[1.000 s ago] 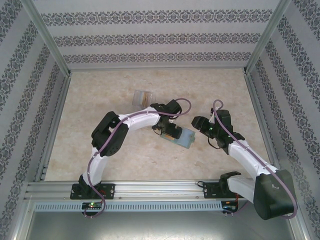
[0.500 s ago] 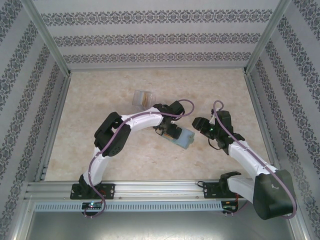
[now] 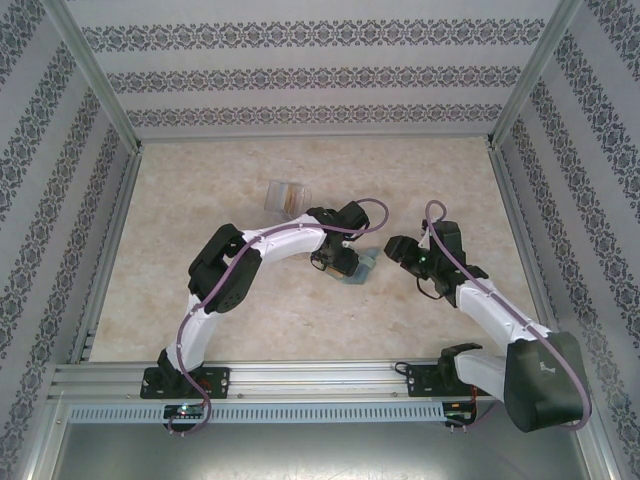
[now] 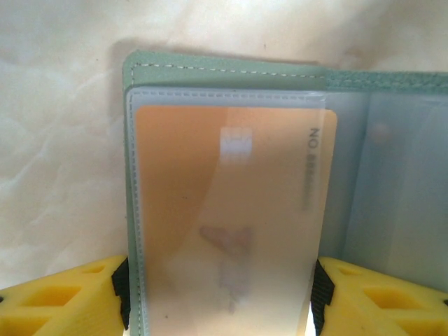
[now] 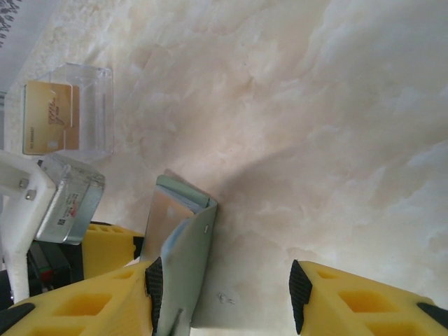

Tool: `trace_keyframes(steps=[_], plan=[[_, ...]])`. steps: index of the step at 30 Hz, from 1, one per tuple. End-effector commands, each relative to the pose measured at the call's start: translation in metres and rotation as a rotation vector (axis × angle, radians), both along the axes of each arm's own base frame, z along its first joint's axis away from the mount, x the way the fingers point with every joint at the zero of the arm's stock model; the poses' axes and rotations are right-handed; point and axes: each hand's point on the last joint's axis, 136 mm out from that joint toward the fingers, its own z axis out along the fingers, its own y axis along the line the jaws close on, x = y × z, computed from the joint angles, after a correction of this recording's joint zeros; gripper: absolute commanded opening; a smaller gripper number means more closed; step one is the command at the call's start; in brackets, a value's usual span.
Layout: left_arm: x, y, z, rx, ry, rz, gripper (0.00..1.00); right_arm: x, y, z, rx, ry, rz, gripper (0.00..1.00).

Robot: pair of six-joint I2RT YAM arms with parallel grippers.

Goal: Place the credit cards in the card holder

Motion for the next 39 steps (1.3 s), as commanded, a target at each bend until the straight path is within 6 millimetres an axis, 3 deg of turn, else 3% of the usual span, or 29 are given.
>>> trace_keyframes(steps=[1,3,8,13,20,24,27,29,33,39], plan=[[-0.005,-0.001,-0.004,0.010,0.029,0.000,0.77,0.000,0.002,0.000,0.004,0.001,0.024,0.53],[-0.002,0.002,0.000,0.029,0.015,0.023,0.89,0.000,0.001,-0.001,-0.001,0.003,0.026,0.53],[0.001,0.003,0.015,0.014,-0.002,0.059,1.00,-0.003,0.002,0.002,-0.008,0.010,0.043,0.53],[-0.006,-0.007,0.018,-0.106,0.076,0.146,0.99,-0.020,0.007,0.007,0.032,0.138,0.037,0.53],[-0.001,-0.009,0.031,-0.320,0.114,0.184,1.00,-0.054,0.019,-0.010,-0.015,0.345,0.002,0.52],[-0.001,-0.010,0.024,-0.395,0.166,0.167,0.97,-0.056,0.015,-0.029,-0.039,0.421,-0.065,0.53],[-0.004,-0.012,0.019,-0.414,0.152,0.127,0.93,-0.061,0.015,-0.035,-0.091,0.460,-0.113,0.63],[-0.007,-0.015,0.017,-0.441,0.152,0.096,0.92,-0.062,0.016,-0.035,-0.152,0.443,-0.143,0.65],[-0.015,-0.023,0.016,-0.508,0.171,0.047,0.89,-0.064,0.015,-0.045,-0.217,0.459,-0.190,0.63],[-0.031,-0.030,0.019,-0.595,0.193,-0.022,0.89,-0.055,-0.009,-0.054,-0.380,0.438,-0.209,0.59]])
